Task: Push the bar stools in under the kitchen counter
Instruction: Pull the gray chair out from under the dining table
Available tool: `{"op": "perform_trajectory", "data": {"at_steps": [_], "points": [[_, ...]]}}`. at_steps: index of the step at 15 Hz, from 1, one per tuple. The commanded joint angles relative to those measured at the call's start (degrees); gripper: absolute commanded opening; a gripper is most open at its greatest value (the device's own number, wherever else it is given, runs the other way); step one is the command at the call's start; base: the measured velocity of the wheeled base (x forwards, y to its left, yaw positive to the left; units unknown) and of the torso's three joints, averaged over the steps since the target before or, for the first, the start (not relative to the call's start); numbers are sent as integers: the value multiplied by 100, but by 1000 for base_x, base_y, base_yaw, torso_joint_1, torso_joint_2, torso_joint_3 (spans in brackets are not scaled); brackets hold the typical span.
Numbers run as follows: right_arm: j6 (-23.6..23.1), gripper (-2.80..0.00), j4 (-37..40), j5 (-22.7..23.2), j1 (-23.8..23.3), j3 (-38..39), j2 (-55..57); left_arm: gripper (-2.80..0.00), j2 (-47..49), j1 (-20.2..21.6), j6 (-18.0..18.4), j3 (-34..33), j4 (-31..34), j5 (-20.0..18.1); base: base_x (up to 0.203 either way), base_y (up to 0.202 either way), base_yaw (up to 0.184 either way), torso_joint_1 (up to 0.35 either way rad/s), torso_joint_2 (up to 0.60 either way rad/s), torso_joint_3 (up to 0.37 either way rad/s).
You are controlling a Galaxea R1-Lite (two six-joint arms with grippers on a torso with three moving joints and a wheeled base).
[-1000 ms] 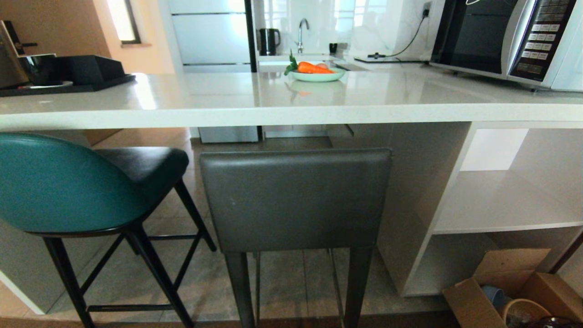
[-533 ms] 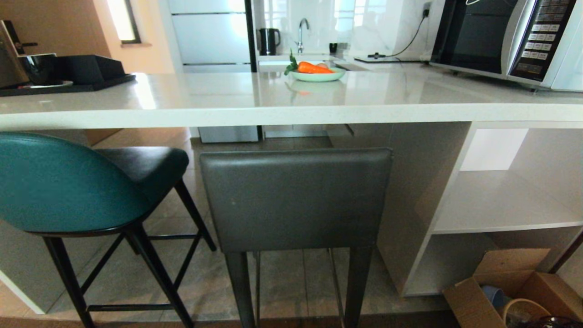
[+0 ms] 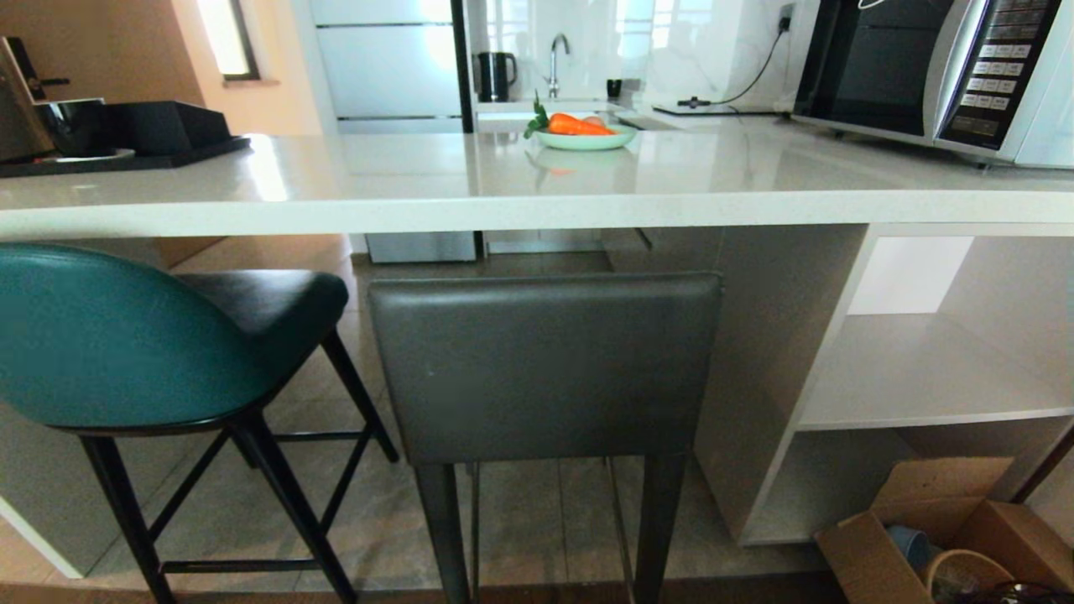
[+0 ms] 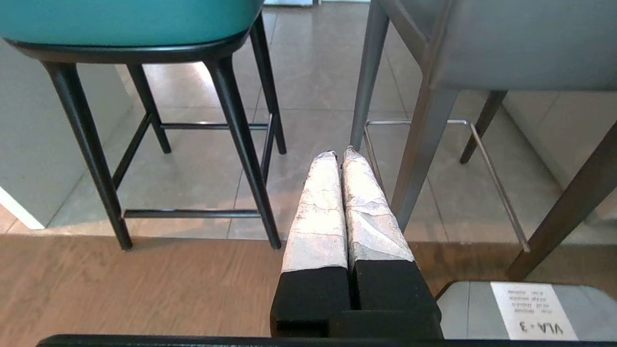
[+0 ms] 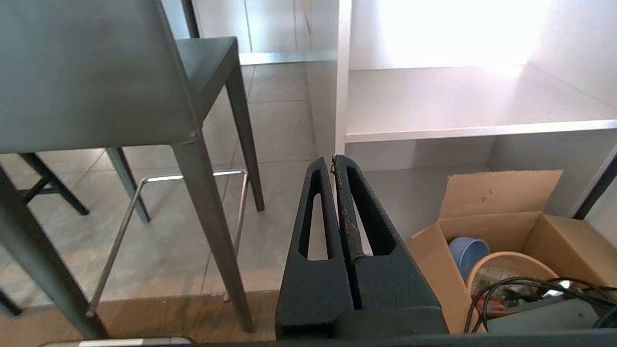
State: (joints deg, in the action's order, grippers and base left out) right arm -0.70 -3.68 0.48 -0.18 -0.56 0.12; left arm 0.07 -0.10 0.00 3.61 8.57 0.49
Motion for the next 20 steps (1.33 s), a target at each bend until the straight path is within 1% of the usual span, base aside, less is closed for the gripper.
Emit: {"op": "perform_trajectory", "data": {"at_steps": [1, 2, 3, 5, 6, 7, 8, 9, 10, 11, 13, 15, 16, 17, 18, 19, 20], "points": [[16, -280, 98, 70, 3, -407, 145, -280, 23, -3, -61, 323, -1, -76, 0, 0, 0, 0, 0, 0], [46, -280, 310, 179, 7, -882, 333, -280, 136, -5, -212, 794, 39, -322, 0, 0, 0, 0, 0, 0], [64, -280, 592, 314, 20, -1346, 508, -280, 308, -4, -355, 1277, 110, -684, 0, 0, 0, 0, 0, 0], [107, -280, 1321, 711, 114, -2360, 1037, -280, 1052, -53, -552, 2252, 431, -1422, 0, 0, 0, 0, 0, 0], [143, -280, 1668, 1015, 221, -2755, 1343, -280, 1437, -186, -601, 2565, 551, -1672, 0, 0, 0, 0, 0, 0], [186, -280, 2003, 1357, 490, -3028, 1616, -280, 1769, -531, -626, 2800, 638, -1844, 0, 0, 0, 0, 0, 0], [213, -280, 2163, 1551, 842, -3163, 1850, -280, 2002, -972, -632, 2938, 689, -1932, 0, 0, 0, 0, 0, 0], [228, -280, 2237, 1649, 1183, -3270, 2121, -280, 2312, -1312, -635, 3052, 715, -1980, 0, 0, 0, 0, 0, 0], [236, -280, 2293, 1702, 1550, -3393, 2378, -280, 2671, -1528, -644, 3168, 726, -1984, 0, 0, 0, 0, 0, 0], [247, -280, 2327, 1716, 1772, -3495, 2669, -280, 3042, -1632, -654, 3262, 706, -1965, 0, 0, 0, 0, 0, 0], [429, -280, 2341, 1641, 1763, -3715, 3317, -280, 3819, -1732, -667, 3382, 525, -2037, 0, 0, 0, 0, 0, 0], [846, -280, 2287, 1668, 1732, -3941, 4071, -280, 4644, -1748, -780, 3464, 50, -2352, 0, 0, 0, 0, 0, 0], [901, -280, 2265, 1692, 1725, -3985, 4415, -280, 5055, -1691, -832, 3548, -161, -2539, 0, 0, 0, 0, 0, 0], [779, -280, 2246, 1759, 1712, -4014, 4770, -280, 5512, -1502, -855, 3660, -328, -2799, 0, 0, 0, 0, 0, 0], [411, -280, 2204, 1902, 1675, -4041, 5111, -280, 5920, -1062, -871, 3813, -510, -3302, 0, 0, 0, 0, 0, 0], [78, -280, 2083, 2074, 1577, -4073, 5381, -280, 6167, -522, -884, 3952, -632, -3993, 0, 0, 0, 0, 0, 0], [-111, -280, 1859, 2369, 1413, -4119, 5653, -280, 6384, 40, -896, 4074, -722, -4819, 0, 0, 0, 0, 0, 0]]}}
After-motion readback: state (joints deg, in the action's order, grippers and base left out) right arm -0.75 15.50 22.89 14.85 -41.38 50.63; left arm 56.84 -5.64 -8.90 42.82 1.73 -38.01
